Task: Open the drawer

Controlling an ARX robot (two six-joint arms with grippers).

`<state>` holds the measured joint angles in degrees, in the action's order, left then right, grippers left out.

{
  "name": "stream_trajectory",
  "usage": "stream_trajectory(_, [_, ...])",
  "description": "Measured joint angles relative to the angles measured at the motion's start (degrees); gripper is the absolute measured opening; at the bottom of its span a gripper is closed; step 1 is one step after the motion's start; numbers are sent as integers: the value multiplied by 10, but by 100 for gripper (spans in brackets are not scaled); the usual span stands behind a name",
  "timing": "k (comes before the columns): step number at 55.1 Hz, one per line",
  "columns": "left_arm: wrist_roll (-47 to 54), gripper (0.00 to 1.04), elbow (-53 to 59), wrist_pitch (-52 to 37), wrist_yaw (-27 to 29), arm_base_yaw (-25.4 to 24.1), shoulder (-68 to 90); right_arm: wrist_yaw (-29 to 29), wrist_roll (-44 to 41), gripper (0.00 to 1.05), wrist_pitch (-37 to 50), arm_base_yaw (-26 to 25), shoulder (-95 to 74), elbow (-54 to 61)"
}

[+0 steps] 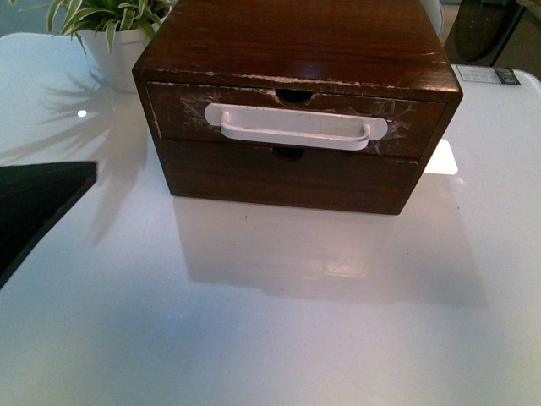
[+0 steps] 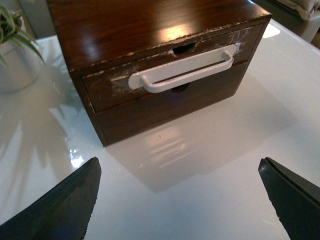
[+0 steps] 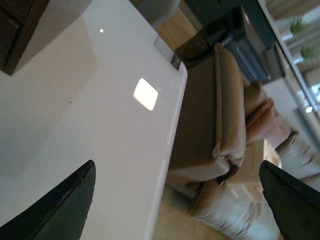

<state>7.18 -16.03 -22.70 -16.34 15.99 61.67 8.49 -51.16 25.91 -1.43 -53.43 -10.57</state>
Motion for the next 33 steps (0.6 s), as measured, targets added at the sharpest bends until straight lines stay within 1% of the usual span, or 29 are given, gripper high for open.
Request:
stream_trajectory(2, [20, 96, -12, -23, -3, 6, 34, -11, -28, 96, 15, 3, -33, -14])
stream_trajectory(4, [40, 96, -28, -46, -11, 14, 72, -36, -59, 96, 21, 12, -76, -32])
stream_trajectory(10, [92, 96, -58, -81, -32, 28, 145, -89, -85, 96, 23, 36, -144, -58])
stream_trajectory(16, [162, 96, -89, -103, -49, 39, 213, -137, -87, 96, 22, 69, -204, -81])
stream_trajectory(25, [250, 96, -121, -110, -75, 45, 287, -187, -104, 96, 26, 113, -272, -115])
stream_trajectory(33, [288, 96, -146, -106, -89, 45, 325, -210, -127, 96, 28, 134, -320, -146])
